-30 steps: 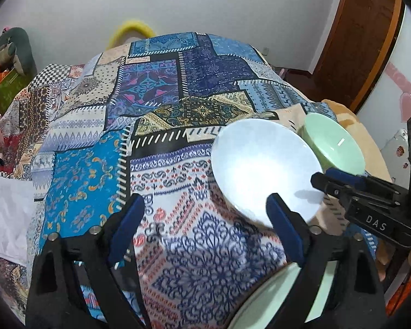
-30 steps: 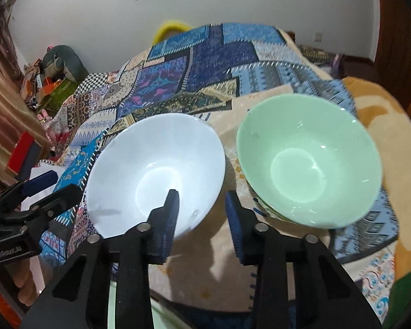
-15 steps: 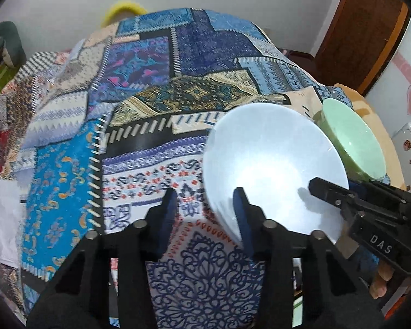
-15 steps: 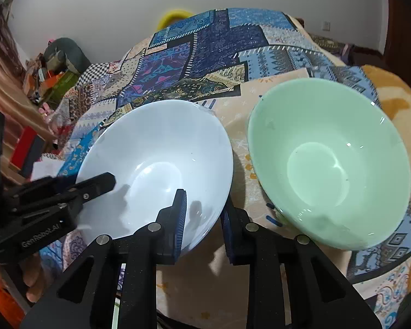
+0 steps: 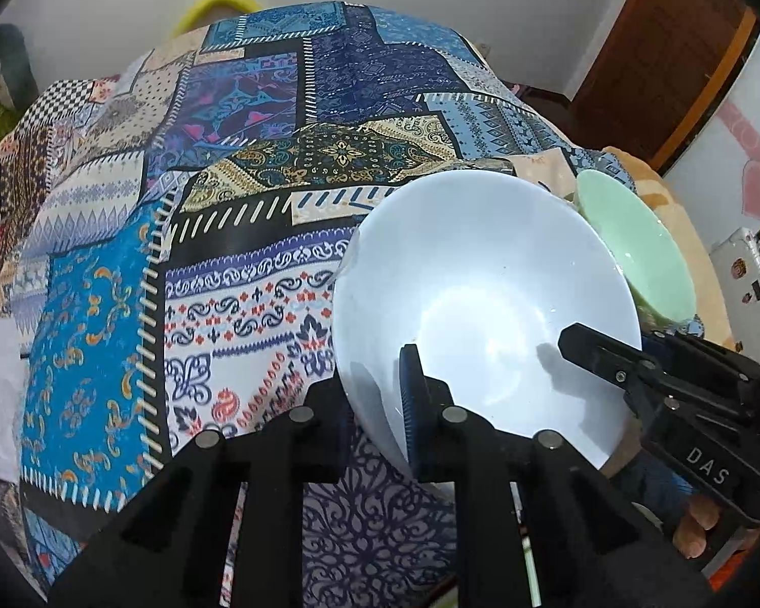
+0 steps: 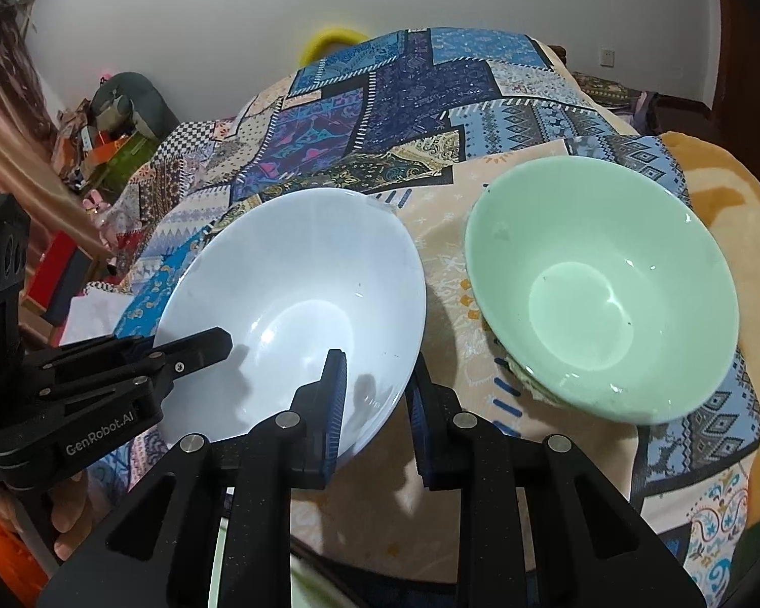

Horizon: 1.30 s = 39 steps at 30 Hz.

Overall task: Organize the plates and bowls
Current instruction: 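Lift the black-spotted white bowl with both grippers and carry it over the pink bowl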

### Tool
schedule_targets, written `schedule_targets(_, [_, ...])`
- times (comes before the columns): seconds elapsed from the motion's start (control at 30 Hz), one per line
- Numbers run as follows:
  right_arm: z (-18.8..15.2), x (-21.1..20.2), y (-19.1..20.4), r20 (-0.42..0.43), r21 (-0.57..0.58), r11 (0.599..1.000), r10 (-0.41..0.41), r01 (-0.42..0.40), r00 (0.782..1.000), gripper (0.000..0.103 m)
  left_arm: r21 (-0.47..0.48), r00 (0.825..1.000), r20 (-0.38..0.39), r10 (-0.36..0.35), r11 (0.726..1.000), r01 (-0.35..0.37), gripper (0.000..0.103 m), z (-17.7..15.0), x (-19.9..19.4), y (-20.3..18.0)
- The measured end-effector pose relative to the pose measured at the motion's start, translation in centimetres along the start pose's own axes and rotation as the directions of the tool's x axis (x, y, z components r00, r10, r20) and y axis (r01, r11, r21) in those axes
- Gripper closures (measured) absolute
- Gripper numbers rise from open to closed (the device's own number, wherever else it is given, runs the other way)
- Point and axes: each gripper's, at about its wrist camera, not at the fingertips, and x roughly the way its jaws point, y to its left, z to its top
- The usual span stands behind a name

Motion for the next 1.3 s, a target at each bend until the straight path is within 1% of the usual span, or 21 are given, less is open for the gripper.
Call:
schedule_targets(0.1, [-0.1,-0.4,0.2,0.005,-0.003,1.000,0.002,-0.002,1.000,0.082,0.002,1.000,0.008,0.005,1.000,-0.005,0.087,-0.3,-0.6,-0.3])
schedule_targets(0.33, [-0.6,-1.8,1.0,0.016,-0.020,1.000,-0.002,0.003,1.000,0.082,-0.005,1.000,0.030,-0.008,1.000,0.008,0.087,-1.2,-2.7,-0.6])
schedule_targets(0.73, [-1.3,-4.9,3.1,0.058,-0.043,0.999,0.010,-0.007,0.998,0.082,-0.003,0.996,0.093,0.010,1.000,-0.010,0.087,-3.0,-7.8,-1.4])
schedule_targets(0.93, [-2.1,-6.6,4.9,0.078,-0.069,0.998,0.014,-0.008,0.997,0.082,-0.018,0.992,0.122,0.014,1.000,-0.011,0.087,-4.2,-10.7,-1.3])
schedule_targets(1.3, [-3.8,-9.0,8.4,0.110,-0.110,0.994,0.039,-0.027,0.993,0.082,-0.052,0.983,0.178,0.035,0.998,-0.026,0.087,-7.5,-16.3,-0.2])
